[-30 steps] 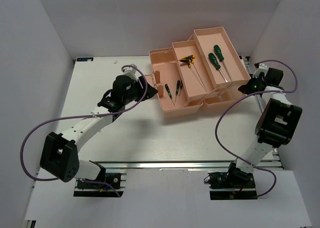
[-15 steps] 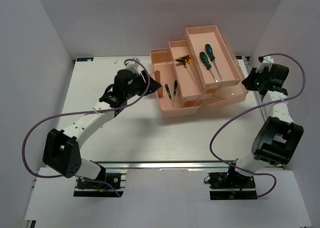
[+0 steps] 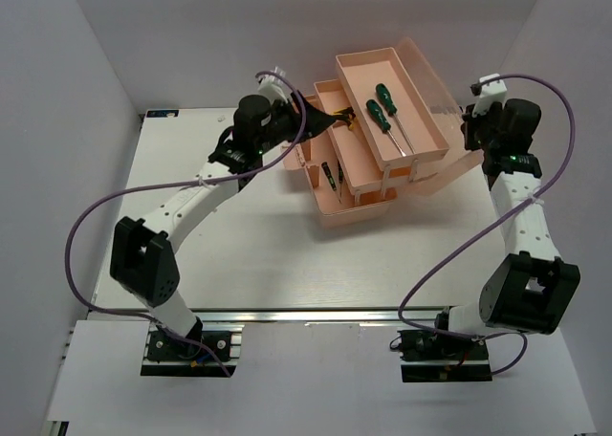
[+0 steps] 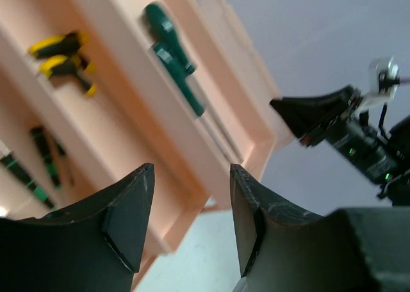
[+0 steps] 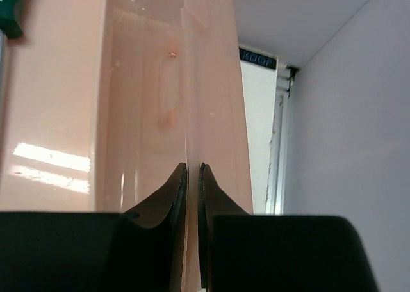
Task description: Sort the tools into containers
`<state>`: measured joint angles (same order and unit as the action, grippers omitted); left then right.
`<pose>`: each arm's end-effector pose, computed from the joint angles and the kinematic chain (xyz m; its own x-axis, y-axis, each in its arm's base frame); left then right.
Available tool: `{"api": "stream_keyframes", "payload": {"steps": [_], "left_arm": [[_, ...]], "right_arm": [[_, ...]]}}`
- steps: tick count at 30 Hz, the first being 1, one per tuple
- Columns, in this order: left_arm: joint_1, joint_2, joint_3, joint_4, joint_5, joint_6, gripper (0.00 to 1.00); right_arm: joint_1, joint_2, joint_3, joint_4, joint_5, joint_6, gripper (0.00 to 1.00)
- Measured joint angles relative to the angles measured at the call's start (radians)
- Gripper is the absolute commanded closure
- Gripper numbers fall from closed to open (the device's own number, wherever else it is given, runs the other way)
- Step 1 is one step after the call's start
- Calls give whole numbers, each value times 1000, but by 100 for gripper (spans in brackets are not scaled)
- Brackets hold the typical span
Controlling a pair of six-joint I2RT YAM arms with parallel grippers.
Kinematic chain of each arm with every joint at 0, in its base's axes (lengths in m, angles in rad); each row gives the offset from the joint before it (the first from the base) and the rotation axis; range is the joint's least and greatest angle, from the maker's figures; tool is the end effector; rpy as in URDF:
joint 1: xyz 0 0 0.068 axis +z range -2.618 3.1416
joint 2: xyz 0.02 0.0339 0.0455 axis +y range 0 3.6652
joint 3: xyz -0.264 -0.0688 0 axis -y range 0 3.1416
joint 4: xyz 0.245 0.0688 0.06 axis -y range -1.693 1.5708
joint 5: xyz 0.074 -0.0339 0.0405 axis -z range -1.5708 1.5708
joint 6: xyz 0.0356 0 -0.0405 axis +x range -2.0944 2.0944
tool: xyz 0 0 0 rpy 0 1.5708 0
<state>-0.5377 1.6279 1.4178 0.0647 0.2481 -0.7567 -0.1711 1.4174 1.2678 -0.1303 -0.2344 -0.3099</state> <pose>0.3344 -0.2096 0.3689 -0.5746 -0.4322 -0.6950 0.4273 0.5658 -0.7052 0.3318 -0.0489 0.3672 -0.2427 -0.2591 -0.9349 -0.1348 0.9633 -0.2320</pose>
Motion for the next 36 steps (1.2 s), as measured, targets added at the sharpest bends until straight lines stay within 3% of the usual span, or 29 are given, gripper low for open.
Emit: {"api": "stream_keyframes", "payload": {"steps": [13,20,36], "left_arm": [[-11,468,550,33,8,-196,31],[-22,637,739,42,-41,-293,29],[-23,666,758,150,-95,-403,30]], "right_arm": [[255,-99,2,59,179,-247,100],[402,-185,-80,102,251,-361,100],[550,-275,-174,129,313,-417,100]]}}
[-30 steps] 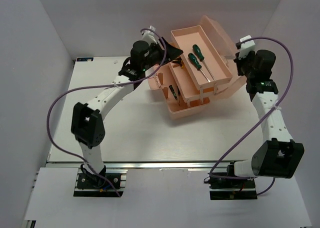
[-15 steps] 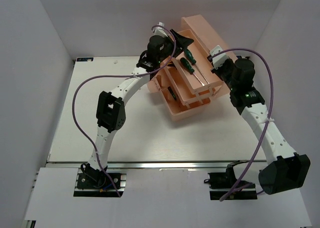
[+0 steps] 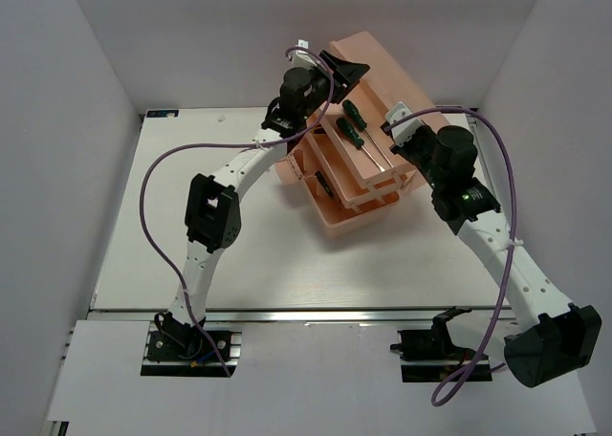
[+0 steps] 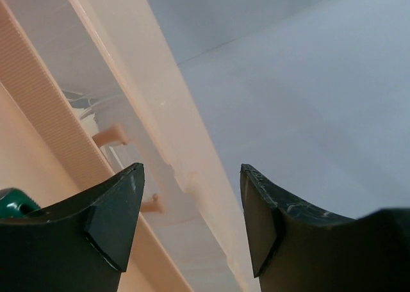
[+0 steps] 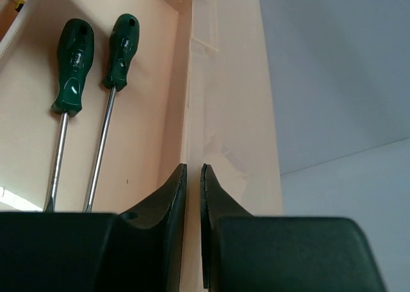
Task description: Sort the tools into containers
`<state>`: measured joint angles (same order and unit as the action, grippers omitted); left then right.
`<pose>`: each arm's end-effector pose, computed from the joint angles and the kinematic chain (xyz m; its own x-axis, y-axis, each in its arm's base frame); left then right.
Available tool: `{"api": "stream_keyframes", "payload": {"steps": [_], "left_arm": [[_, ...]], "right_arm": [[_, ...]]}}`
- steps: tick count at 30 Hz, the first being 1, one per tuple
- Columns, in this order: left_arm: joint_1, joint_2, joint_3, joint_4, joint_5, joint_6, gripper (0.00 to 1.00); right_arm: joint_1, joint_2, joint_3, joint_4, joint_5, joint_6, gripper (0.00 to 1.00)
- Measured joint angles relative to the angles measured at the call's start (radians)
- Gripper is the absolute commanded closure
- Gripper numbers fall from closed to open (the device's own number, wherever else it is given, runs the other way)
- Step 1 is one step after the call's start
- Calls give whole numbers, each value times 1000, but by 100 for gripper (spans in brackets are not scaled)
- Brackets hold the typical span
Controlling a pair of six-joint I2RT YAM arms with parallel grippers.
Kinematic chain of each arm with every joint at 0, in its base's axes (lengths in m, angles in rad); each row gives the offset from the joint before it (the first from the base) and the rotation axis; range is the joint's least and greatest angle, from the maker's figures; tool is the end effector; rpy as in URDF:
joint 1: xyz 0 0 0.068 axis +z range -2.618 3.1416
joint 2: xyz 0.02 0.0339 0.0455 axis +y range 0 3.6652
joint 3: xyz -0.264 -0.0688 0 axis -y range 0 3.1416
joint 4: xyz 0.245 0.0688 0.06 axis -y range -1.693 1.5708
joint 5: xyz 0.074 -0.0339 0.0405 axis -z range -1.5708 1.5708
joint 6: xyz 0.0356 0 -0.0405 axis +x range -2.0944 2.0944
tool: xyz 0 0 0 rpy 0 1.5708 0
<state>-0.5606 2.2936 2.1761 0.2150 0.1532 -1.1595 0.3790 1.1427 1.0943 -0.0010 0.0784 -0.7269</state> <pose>0.4660 -0.2990 0.3530 -0.5666 -0.7139 -0.4115 0.3371 0.2549 -0.9063 0.2494 0.0963 0.3963 0.1625 -0.6484 -0.7438 -0.2518 0.7016 -0.6666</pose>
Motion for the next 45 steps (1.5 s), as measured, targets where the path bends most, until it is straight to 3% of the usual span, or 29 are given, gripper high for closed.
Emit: {"api": "stream_keyframes", "payload": {"steps": [2,6,10,13,14,16,21,24,28,31,37,42,45], "left_arm": [[0,7,0,9,0,-11,34],[0,34,0,28,0,-42,58],[0,52,-1,64,1,-89,76],[1,52,-8,68,0,-131,86],[2,52,-13,75,-2,-142,88],[5,52,-35,104,-2,-159,89],[25,29,-132,209,5,-202,92],[42,-10,-212,261,21,-224,93],[69,-52,-303,315,59,-248,94],[82,-98,-387,350,82,-261,94],[107,-224,-613,425,100,-278,94],[150,-338,-809,489,135,-295,91],[172,-391,-901,530,179,-298,79]], "right_arm": [[11,-8,-8,2,4,-3,100],[45,-27,-27,4,19,-11,100],[65,-40,-46,8,25,-14,100],[67,-42,-49,8,21,-13,65],[69,-45,-51,5,4,-2,47],[87,-58,-52,0,-38,15,35],[101,-111,-26,-57,-201,48,32],[99,-153,-7,-129,-375,26,34],[100,-164,35,-335,-652,-191,56],[101,-105,83,-569,-796,-418,60],[101,69,107,-908,-859,-719,60],[103,60,93,-967,-866,-782,58],[106,45,79,-966,-867,-776,57]]}}
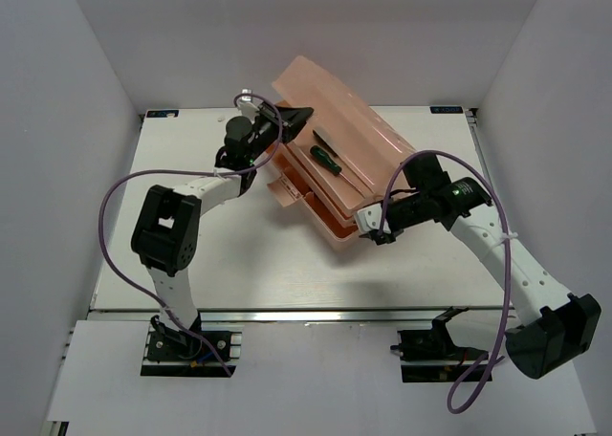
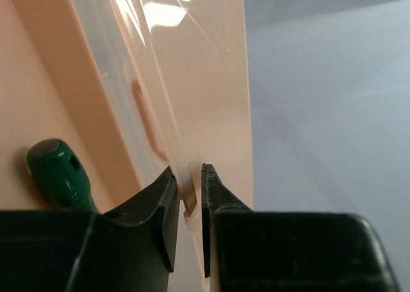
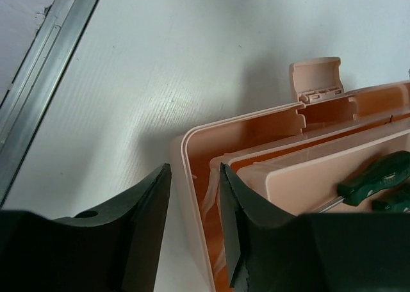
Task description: Sort the tools into containers
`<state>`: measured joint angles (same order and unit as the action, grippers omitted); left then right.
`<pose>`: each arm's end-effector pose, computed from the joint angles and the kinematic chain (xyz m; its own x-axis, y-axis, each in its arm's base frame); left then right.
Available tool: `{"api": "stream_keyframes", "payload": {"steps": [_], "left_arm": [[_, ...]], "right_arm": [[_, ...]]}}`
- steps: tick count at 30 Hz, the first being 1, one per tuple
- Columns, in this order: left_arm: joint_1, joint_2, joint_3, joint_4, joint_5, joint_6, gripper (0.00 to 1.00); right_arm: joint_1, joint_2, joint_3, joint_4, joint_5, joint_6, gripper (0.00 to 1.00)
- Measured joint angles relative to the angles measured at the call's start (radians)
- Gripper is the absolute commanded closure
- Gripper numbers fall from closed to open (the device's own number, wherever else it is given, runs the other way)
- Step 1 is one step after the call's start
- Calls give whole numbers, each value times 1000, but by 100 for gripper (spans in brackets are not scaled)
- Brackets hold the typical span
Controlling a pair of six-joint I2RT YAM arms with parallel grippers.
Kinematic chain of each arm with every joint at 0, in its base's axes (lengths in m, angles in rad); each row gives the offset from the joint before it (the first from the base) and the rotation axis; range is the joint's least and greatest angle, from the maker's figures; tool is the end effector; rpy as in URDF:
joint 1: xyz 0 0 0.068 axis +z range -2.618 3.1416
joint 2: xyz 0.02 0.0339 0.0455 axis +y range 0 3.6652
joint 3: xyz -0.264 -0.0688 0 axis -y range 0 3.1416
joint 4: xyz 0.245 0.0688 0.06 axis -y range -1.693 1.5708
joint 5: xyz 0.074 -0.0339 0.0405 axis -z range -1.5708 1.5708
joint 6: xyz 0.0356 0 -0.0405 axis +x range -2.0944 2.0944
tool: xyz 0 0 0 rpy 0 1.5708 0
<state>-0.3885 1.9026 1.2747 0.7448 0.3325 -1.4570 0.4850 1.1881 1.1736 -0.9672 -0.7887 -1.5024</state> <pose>0.4088 -0.1799 0.2803 -0.6416 -0.7521 -0.1506 0.1820 0.0415 -0.9824 0.1849 0.1260 0.3325 0.6254 -0.4652 -0.6264 -0.7801 -0.3567 -0.5140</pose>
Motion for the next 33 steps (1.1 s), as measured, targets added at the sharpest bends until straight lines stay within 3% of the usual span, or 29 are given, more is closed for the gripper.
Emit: {"api": "stream_keyframes", "payload": {"steps": [1,5,14,20,24,27,30,33], "left_arm": [[5,-15,-29,14,14,0,68],[21,-48,-121,71,71,9,60],[57,-52,-209,134,166,13,46],[89,-93,-281,122,232,13,46],[128,-168,-290,-89,272,68,60],[143,-249,-246,-385,255,181,66],[144,-313,-173,-668,210,294,65],[140,-372,-140,-866,152,391,51]], "right_arm": [[0,0,-2,0,0,6,57],[1,0,-11,3,-5,27,56],[1,0,-11,26,-31,92,55],[1,-3,-11,32,-56,129,55],[1,-4,-11,36,-80,162,56],[1,-4,-10,53,-100,199,57],[1,-5,-8,101,-109,272,58],[1,-18,-13,213,-93,417,56]]}}
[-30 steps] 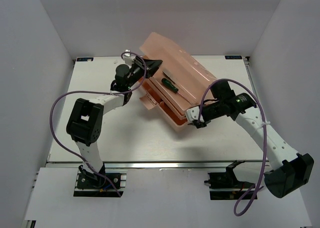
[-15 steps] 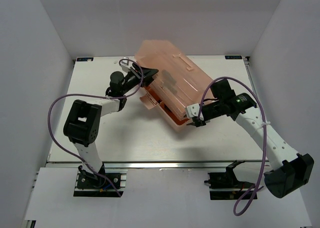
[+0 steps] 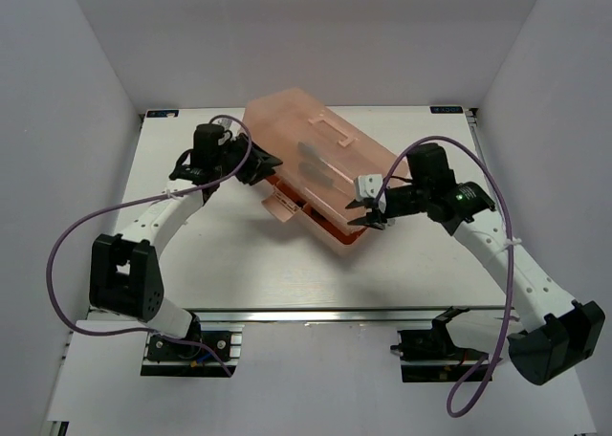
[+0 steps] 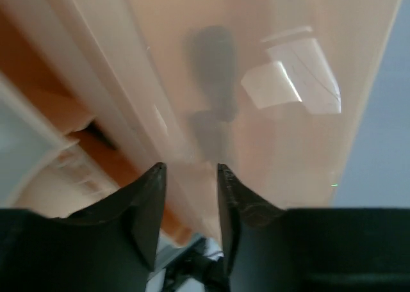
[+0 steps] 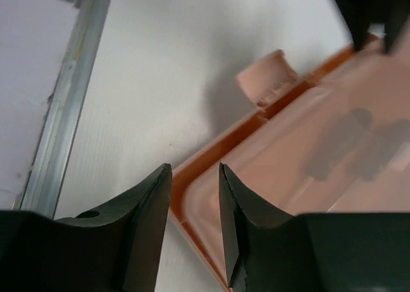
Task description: Sort the tools into containers
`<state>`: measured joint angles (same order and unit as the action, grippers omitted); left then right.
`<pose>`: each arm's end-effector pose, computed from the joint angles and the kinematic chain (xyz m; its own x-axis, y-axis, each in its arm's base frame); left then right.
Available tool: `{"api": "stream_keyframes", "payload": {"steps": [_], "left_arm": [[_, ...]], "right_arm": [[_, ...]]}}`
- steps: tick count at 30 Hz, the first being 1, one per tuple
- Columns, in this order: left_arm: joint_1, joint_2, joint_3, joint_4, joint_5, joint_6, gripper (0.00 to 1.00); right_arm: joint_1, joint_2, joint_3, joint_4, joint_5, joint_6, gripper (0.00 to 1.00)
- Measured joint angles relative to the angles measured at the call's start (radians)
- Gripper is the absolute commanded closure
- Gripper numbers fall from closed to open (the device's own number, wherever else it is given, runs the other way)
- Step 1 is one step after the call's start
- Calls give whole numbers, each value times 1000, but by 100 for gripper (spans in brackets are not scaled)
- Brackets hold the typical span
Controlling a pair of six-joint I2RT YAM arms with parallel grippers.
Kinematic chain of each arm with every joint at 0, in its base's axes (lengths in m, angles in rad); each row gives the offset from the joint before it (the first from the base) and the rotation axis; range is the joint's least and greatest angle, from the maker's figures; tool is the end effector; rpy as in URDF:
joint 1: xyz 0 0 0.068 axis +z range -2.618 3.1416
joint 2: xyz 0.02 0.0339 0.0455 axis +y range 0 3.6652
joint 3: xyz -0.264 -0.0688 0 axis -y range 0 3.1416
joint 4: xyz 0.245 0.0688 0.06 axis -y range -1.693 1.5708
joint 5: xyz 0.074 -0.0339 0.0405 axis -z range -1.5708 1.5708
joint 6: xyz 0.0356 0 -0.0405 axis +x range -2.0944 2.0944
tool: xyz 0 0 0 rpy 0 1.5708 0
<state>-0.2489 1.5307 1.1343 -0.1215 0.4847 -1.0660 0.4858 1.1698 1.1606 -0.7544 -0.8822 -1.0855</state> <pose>0.3354 -0.1024 0.2858 -0.7663 -0.6043 -0.2183 -0.1248 0.4732 -0.8720 0.1926 0.1328 0.3475 0.4135 -0.4173 -0.8093 -0.9094 -0.1450 -0.3899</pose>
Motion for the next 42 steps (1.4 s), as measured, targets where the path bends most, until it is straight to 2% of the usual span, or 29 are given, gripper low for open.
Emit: {"api": "stream_keyframes", "payload": {"steps": [1,2,5,10,14,15,17,18,21,23,24,25,28,33,35,38,42], "left_arm": [[-3,-18,-2,-62,-33,39,48],[-2,-31,-10,-111,-62,68,44],[5,-40,-58,-202,-142,120,41],[12,-33,-143,-300,-214,158,43],[12,-31,-144,-335,-244,187,64],[12,-32,-145,-332,-246,189,73],[12,-38,-156,-307,-243,195,79],[12,-45,-172,-287,-240,193,88],[15,-51,-216,-259,-238,187,94],[26,-45,-258,-264,-238,184,92],[31,-45,-271,-269,-238,182,87],[37,-47,-281,-276,-244,180,74],[59,-90,-305,-289,-270,179,65],[98,-278,-381,-241,-282,170,68],[100,-298,-422,-176,-254,161,69],[100,-245,-487,-71,-178,134,68],[100,-128,-539,44,-82,98,60]], "right_arm": [[0,-13,-10,64,17,71,52],[0,-27,-21,131,42,148,43],[0,-71,-53,330,129,359,42],[0,-80,-51,483,173,520,40],[0,-72,-49,538,229,621,35],[0,-62,-43,546,246,643,35],[0,-18,-15,552,287,696,36],[0,11,3,554,308,721,37],[0,111,59,555,366,799,41],[0,175,87,554,407,849,44],[-1,204,99,551,425,872,44],[-2,232,111,551,444,890,44],[-7,286,133,551,505,939,44],[-50,356,198,555,573,1009,40],[-70,388,236,560,589,1021,39],[-97,440,293,568,599,1027,39],[-124,509,349,572,591,1031,40]]}}
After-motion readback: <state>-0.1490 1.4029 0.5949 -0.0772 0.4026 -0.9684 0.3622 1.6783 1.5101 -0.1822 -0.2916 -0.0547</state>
